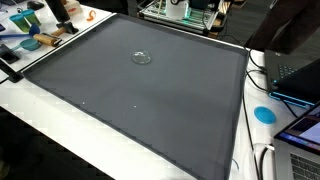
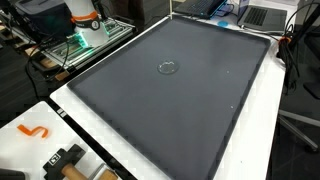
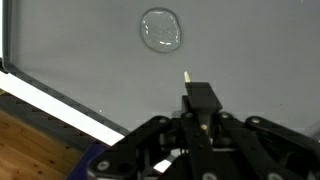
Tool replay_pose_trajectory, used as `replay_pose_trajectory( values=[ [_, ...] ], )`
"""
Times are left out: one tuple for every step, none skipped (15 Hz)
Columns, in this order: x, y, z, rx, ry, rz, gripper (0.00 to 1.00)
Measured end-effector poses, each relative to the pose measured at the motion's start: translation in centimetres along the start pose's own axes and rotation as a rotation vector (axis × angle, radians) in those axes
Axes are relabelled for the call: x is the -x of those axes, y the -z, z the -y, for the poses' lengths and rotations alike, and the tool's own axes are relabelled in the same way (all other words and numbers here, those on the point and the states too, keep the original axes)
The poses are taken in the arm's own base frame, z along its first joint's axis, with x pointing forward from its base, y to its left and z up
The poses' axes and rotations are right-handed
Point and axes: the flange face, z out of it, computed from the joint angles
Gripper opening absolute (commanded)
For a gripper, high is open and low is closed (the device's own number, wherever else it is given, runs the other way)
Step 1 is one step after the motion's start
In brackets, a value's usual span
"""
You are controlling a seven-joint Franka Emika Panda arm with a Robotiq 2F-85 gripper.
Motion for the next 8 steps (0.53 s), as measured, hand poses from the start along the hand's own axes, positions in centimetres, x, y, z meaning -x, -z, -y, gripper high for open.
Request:
replay_pose_trajectory(
  values=[
    [-0.5, -0.3, 0.2, 0.011, 0.004, -0.012, 0.03],
    [-1.0, -0.6, 0.3, 0.021, 0.010, -0.027, 0.03],
    [-1.4, -1.0, 0.5, 0.030, 0.015, -0.039, 0.03],
    [-1.8, -1.4, 0.6, 0.040, 0.025, -0.046, 0.03],
    [-2.2, -1.8, 0.7, 0.050, 0.035, -0.049, 0.03],
    [-2.6, -2.3, 0.9, 0.060, 0.046, -0.047, 0.03],
    [-2.9, -2.7, 1.0, 0.071, 0.059, -0.044, 0.03],
    [-3.3, -3.1, 1.0, 0.079, 0.069, -0.038, 0.03]
  ],
)
